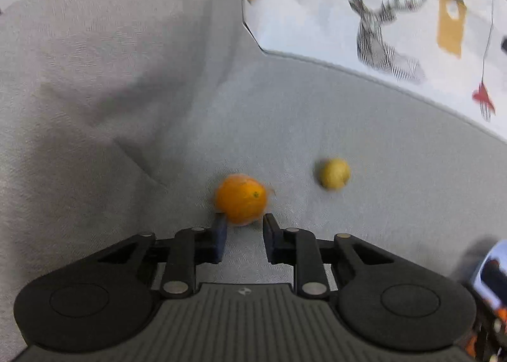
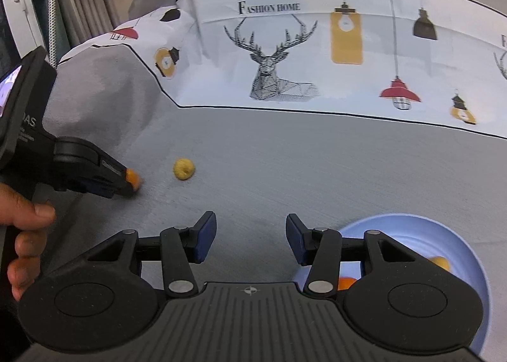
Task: Organize fruits
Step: 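Move the left gripper to a wrapped orange while the right moves to a yellow fruit, then grasp the wrapped orange with the left gripper while the right grasps the yellow fruit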
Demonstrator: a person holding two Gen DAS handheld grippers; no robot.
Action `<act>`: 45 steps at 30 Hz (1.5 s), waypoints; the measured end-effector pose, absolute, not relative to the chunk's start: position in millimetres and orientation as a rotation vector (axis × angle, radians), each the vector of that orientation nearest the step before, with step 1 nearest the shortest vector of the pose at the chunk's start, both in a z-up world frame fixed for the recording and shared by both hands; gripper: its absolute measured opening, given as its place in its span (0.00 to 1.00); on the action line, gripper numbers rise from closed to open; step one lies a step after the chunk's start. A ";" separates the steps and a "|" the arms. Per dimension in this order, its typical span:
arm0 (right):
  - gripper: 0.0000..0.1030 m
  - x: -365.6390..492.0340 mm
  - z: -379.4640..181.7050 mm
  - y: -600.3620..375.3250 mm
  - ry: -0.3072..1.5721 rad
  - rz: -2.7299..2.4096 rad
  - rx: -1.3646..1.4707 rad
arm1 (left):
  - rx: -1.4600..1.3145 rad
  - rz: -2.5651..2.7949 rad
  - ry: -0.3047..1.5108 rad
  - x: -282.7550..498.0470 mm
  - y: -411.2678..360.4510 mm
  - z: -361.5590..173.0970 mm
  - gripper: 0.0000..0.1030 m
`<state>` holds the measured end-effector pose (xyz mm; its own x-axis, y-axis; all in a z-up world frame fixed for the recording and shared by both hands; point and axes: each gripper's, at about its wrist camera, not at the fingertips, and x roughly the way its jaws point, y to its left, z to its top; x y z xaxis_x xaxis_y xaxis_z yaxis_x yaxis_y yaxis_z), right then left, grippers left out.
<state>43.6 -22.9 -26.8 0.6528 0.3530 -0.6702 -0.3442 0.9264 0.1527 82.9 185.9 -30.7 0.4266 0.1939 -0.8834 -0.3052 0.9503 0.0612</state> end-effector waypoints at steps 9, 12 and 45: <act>0.37 71.0 -37.4 9.4 0.749 0.443 0.011 | -0.240 0.341 1.061 72.0 206.0 -22.2 0.43; 0.38 81.6 -41.8 19.0 0.754 0.465 0.018 | -0.291 0.352 1.057 76.0 216.1 -23.8 0.43; 0.27 143.4 -56.8 44.8 0.760 0.521 0.049 | -0.496 0.387 0.991 87.3 239.2 -21.1 0.50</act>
